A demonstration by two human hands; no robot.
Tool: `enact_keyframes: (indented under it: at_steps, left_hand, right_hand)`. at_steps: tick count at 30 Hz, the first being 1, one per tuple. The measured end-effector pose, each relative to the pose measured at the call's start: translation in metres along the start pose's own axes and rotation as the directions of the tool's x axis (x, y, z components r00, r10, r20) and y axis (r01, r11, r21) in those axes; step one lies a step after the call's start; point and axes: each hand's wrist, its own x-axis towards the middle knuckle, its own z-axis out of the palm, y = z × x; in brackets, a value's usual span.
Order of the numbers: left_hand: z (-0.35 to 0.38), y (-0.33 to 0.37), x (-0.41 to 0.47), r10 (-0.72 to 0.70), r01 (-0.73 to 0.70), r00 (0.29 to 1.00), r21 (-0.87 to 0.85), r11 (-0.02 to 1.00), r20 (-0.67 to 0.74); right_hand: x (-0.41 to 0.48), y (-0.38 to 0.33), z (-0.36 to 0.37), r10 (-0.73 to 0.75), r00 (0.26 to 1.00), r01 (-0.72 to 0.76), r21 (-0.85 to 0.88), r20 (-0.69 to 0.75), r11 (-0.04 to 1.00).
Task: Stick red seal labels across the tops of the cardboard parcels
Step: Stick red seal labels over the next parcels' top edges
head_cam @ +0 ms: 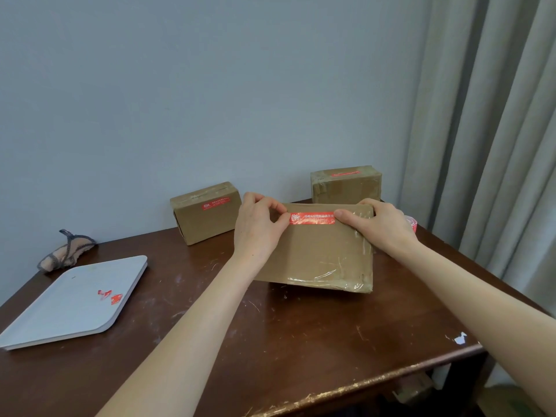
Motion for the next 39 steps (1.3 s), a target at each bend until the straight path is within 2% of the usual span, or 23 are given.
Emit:
enact_keyframes:
  at_steps: [9,18,27,39]
  left_hand:
    - [-0.002,0.004,0.004,0.003,-0.005,1.000,0.054,0.999,0.029]
    - [-0.009,0.004,0.014,-0.022,0.006,0.987,0.101,0.995,0.160]
    - [-0.015,0.006,0.021,-0.067,0.050,0.965,0.072,0.996,0.253]
    - [-0.015,0.002,0.024,-0.083,0.086,0.956,0.002,0.996,0.283]
  right_hand:
    - [0.000,-0.002,0.000,0.008,1.000,-0.008,-0.017,0.002,1.000]
    - [-0.001,-0.003,0.000,0.011,1.000,-0.011,-0.014,0.007,1.000]
    - [-0.001,-0.003,0.000,0.008,1.000,-0.008,-0.015,0.003,1.000]
    - [-0.003,-0.005,-0.001,0.003,1.000,-0.003,-0.001,0.011,1.000]
